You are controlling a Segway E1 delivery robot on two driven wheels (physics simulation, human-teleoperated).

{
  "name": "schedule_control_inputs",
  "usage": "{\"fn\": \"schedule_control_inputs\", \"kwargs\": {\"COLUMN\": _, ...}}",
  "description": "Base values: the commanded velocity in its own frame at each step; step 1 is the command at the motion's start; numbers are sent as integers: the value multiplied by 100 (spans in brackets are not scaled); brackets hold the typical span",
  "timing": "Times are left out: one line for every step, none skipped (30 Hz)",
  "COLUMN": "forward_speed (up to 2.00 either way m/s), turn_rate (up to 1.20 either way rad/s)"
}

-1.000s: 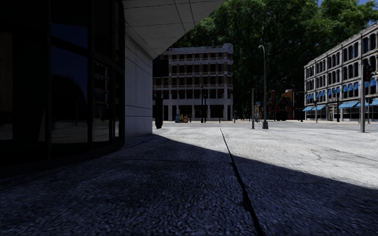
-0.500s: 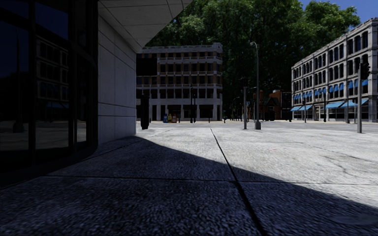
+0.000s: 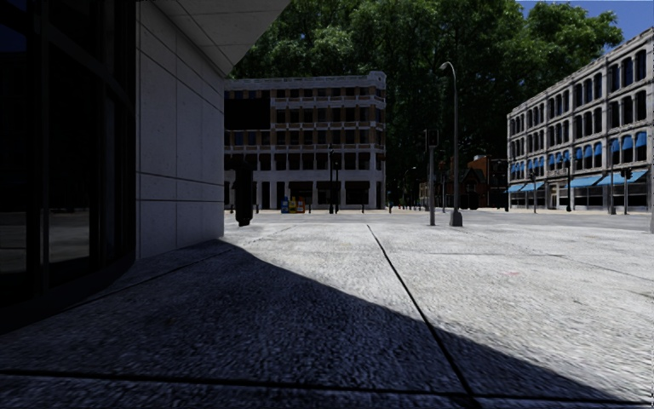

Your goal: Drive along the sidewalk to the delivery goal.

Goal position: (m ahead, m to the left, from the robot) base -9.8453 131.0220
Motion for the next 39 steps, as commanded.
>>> {"fn": "schedule_control_inputs", "kwargs": {"forward_speed": 200, "turn_rate": 0}}
{"fn": "schedule_control_inputs", "kwargs": {"forward_speed": 200, "turn_rate": 0}}
{"fn": "schedule_control_inputs", "kwargs": {"forward_speed": 200, "turn_rate": 0}}
{"fn": "schedule_control_inputs", "kwargs": {"forward_speed": 200, "turn_rate": 0}}
{"fn": "schedule_control_inputs", "kwargs": {"forward_speed": 200, "turn_rate": 0}}
{"fn": "schedule_control_inputs", "kwargs": {"forward_speed": 200, "turn_rate": 0}}
{"fn": "schedule_control_inputs", "kwargs": {"forward_speed": 200, "turn_rate": 0}}
{"fn": "schedule_control_inputs", "kwargs": {"forward_speed": 200, "turn_rate": 0}}
{"fn": "schedule_control_inputs", "kwargs": {"forward_speed": 200, "turn_rate": 0}}
{"fn": "schedule_control_inputs", "kwargs": {"forward_speed": 200, "turn_rate": 0}}
{"fn": "schedule_control_inputs", "kwargs": {"forward_speed": 200, "turn_rate": 0}}
{"fn": "schedule_control_inputs", "kwargs": {"forward_speed": 200, "turn_rate": 0}}
{"fn": "schedule_control_inputs", "kwargs": {"forward_speed": 200, "turn_rate": 0}}
{"fn": "schedule_control_inputs", "kwargs": {"forward_speed": 200, "turn_rate": 0}}
{"fn": "schedule_control_inputs", "kwargs": {"forward_speed": 200, "turn_rate": 0}}
{"fn": "schedule_control_inputs", "kwargs": {"forward_speed": 200, "turn_rate": 0}}
{"fn": "schedule_control_inputs", "kwargs": {"forward_speed": 200, "turn_rate": 0}}
{"fn": "schedule_control_inputs", "kwargs": {"forward_speed": 200, "turn_rate": 0}}
{"fn": "schedule_control_inputs", "kwargs": {"forward_speed": 200, "turn_rate": 0}}
{"fn": "schedule_control_inputs", "kwargs": {"forward_speed": 200, "turn_rate": 0}}
{"fn": "schedule_control_inputs", "kwargs": {"forward_speed": 200, "turn_rate": 0}}
{"fn": "schedule_control_inputs", "kwargs": {"forward_speed": 200, "turn_rate": 0}}
{"fn": "schedule_control_inputs", "kwargs": {"forward_speed": 200, "turn_rate": 0}}
{"fn": "schedule_control_inputs", "kwargs": {"forward_speed": 200, "turn_rate": 0}}
{"fn": "schedule_control_inputs", "kwargs": {"forward_speed": 200, "turn_rate": 0}}
{"fn": "schedule_control_inputs", "kwargs": {"forward_speed": 200, "turn_rate": 0}}
{"fn": "schedule_control_inputs", "kwargs": {"forward_speed": 200, "turn_rate": 0}}
{"fn": "schedule_control_inputs", "kwargs": {"forward_speed": 200, "turn_rate": 0}}
{"fn": "schedule_control_inputs", "kwargs": {"forward_speed": 200, "turn_rate": 0}}
{"fn": "schedule_control_inputs", "kwargs": {"forward_speed": 200, "turn_rate": 0}}
{"fn": "schedule_control_inputs", "kwargs": {"forward_speed": 200, "turn_rate": 0}}
{"fn": "schedule_control_inputs", "kwargs": {"forward_speed": 200, "turn_rate": 0}}
{"fn": "schedule_control_inputs", "kwargs": {"forward_speed": 200, "turn_rate": 0}}
{"fn": "schedule_control_inputs", "kwargs": {"forward_speed": 200, "turn_rate": 0}}
{"fn": "schedule_control_inputs", "kwargs": {"forward_speed": 200, "turn_rate": 0}}
{"fn": "schedule_control_inputs", "kwargs": {"forward_speed": 200, "turn_rate": 0}}
{"fn": "schedule_control_inputs", "kwargs": {"forward_speed": 200, "turn_rate": 0}}
{"fn": "schedule_control_inputs", "kwargs": {"forward_speed": 200, "turn_rate": 0}}
{"fn": "schedule_control_inputs", "kwargs": {"forward_speed": 200, "turn_rate": 0}}
